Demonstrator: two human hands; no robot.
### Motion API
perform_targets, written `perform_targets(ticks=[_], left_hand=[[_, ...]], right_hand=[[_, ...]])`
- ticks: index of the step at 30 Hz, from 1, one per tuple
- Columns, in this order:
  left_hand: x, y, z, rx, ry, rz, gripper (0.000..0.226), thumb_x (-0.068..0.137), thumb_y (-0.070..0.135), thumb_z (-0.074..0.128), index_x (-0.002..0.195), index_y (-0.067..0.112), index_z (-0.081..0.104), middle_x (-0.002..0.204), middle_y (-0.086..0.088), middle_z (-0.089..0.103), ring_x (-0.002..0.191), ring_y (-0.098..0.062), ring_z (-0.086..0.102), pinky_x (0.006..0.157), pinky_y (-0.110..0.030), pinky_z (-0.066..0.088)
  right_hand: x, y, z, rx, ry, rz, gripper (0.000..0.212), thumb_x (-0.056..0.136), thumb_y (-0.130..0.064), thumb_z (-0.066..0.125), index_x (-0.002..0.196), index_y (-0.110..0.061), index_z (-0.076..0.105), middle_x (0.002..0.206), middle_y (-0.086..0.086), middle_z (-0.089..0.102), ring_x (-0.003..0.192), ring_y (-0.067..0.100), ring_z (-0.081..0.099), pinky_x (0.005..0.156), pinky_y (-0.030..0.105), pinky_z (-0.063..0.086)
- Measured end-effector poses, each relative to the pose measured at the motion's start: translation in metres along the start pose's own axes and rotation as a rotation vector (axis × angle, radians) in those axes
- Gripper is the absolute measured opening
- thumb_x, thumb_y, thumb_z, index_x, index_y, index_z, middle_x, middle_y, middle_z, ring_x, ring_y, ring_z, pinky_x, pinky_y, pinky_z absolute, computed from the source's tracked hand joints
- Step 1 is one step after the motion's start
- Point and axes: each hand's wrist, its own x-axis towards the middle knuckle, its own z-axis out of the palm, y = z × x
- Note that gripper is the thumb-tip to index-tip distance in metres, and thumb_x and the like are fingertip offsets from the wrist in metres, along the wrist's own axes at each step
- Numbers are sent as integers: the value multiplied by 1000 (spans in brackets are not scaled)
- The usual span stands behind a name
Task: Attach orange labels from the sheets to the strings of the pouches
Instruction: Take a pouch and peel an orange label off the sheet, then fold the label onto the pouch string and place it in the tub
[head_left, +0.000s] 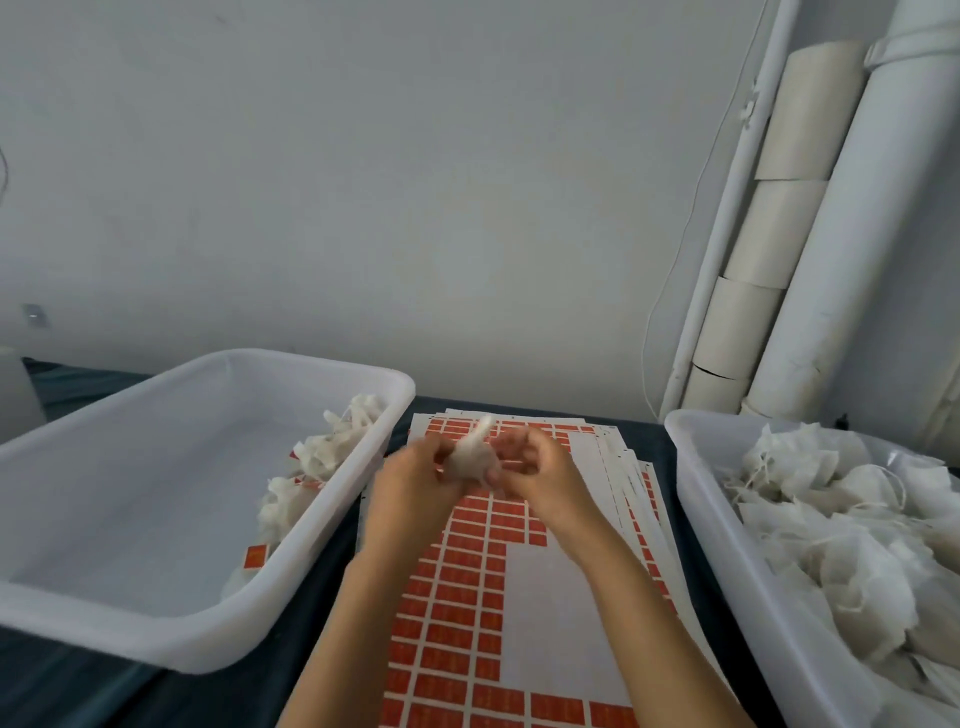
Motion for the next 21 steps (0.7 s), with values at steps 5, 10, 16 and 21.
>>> perform_targets(ticks=[5, 10, 16, 21], left_hand=[[21, 0, -42, 20, 309, -191, 17, 82, 29, 68, 92, 20, 57, 84, 3, 63, 74, -16, 59, 60, -27, 42], [18, -15, -63, 33, 404, -370, 32, 92, 9, 53, 119, 5, 36, 106, -20, 61, 85, -33, 57, 64, -30, 34], [16, -26, -67, 269, 161, -562, 48, 93, 4, 46, 135, -1, 23, 127, -29, 42, 114, -42, 47, 95, -42, 40], [17, -9, -59, 441, 130, -458, 30, 93, 12, 44, 124, 8, 43, 127, -16, 49, 117, -32, 46, 96, -40, 41]], right_hand=[[27, -36, 55, 145, 14, -96, 9, 85, -20, 66, 93, -20, 61, 94, -5, 67, 86, 8, 65, 74, 20, 56], [42, -43, 105, 140, -133, -131, 15, 92, -4, 53, 100, -6, 66, 92, -2, 68, 81, 1, 66, 75, 14, 53], [37, -39, 130, -9, -227, -177, 31, 96, 0, 38, 114, -9, 62, 121, 4, 62, 108, 7, 56, 95, 18, 41], [32, -53, 109, 53, -124, -186, 30, 95, 0, 38, 107, -10, 63, 111, 3, 64, 102, 10, 59, 92, 24, 49]])
